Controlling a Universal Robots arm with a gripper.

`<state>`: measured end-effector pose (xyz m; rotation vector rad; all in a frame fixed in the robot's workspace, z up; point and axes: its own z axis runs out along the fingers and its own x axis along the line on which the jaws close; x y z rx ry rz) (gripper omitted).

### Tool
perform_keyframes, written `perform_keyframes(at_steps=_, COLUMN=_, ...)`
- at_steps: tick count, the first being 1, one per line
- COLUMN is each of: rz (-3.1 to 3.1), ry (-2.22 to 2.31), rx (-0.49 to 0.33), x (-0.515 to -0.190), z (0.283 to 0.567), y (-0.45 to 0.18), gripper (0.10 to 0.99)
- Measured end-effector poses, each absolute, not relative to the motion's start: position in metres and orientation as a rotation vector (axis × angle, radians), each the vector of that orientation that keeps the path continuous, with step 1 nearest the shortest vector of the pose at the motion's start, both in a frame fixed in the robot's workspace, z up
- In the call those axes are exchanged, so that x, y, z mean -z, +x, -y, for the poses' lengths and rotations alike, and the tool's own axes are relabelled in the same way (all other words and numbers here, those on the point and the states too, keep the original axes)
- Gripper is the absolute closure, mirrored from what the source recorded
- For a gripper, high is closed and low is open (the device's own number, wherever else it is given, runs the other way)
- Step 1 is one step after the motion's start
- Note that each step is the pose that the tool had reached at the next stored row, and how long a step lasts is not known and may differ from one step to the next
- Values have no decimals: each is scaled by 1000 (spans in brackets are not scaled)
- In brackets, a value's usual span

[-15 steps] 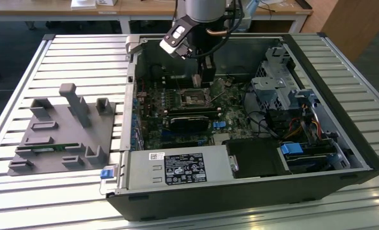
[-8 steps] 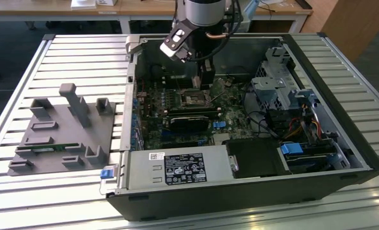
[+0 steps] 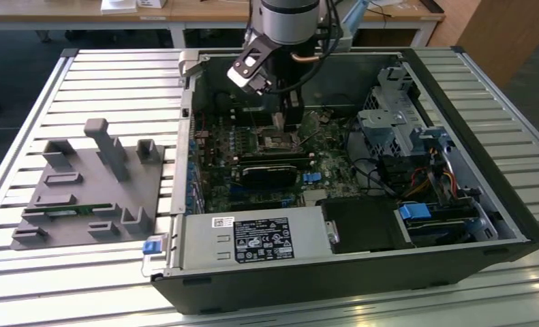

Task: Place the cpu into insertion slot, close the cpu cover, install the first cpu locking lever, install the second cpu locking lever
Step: 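Place the cpu into insertion slot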

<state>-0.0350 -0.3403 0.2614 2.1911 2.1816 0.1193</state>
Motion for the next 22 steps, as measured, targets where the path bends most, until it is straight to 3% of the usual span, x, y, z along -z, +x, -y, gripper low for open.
perform_keyframes(at_steps=22, rz=-2189, ry=2183, rx=-119, x=-237, z=335, y=-37, gripper=557)
